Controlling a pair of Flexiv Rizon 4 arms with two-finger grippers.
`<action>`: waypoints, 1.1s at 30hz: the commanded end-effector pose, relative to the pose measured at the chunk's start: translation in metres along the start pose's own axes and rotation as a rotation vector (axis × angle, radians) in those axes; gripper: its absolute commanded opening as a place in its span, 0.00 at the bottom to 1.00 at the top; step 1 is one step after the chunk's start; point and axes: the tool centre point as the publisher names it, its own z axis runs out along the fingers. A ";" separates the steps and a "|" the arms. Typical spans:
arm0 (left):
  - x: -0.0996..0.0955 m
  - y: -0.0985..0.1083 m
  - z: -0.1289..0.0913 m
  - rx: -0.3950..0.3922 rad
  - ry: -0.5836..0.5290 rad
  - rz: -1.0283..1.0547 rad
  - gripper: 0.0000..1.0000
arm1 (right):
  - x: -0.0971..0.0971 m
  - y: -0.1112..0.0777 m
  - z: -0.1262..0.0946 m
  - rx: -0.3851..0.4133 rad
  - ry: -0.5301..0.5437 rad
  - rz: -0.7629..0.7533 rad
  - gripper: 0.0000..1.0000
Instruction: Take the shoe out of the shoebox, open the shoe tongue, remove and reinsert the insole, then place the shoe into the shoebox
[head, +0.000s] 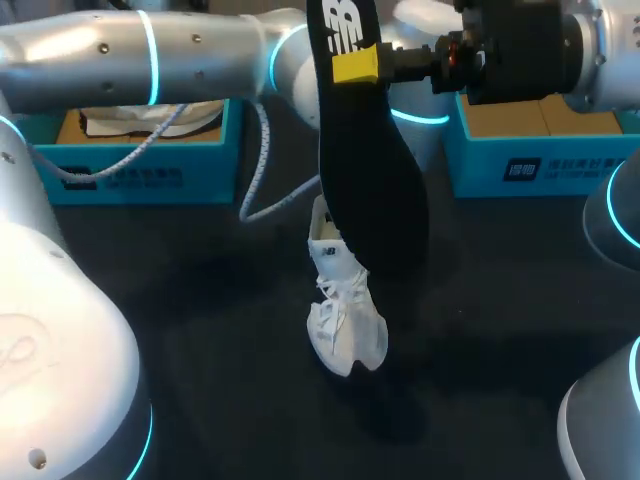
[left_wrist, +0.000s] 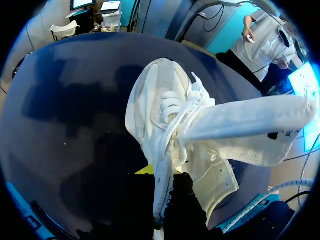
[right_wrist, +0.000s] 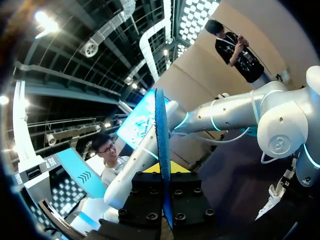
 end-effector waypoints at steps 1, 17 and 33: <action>-0.003 -0.012 0.002 -0.011 0.068 0.006 0.00 | -0.001 0.000 0.004 -0.001 -0.002 0.001 0.00; 0.003 -0.014 0.039 -0.008 0.091 -0.028 0.00 | -0.001 0.000 0.004 -0.001 -0.002 0.001 0.00; 0.009 -0.027 0.004 0.010 -0.007 -0.011 1.00 | -0.001 0.000 0.004 -0.001 -0.002 0.001 0.00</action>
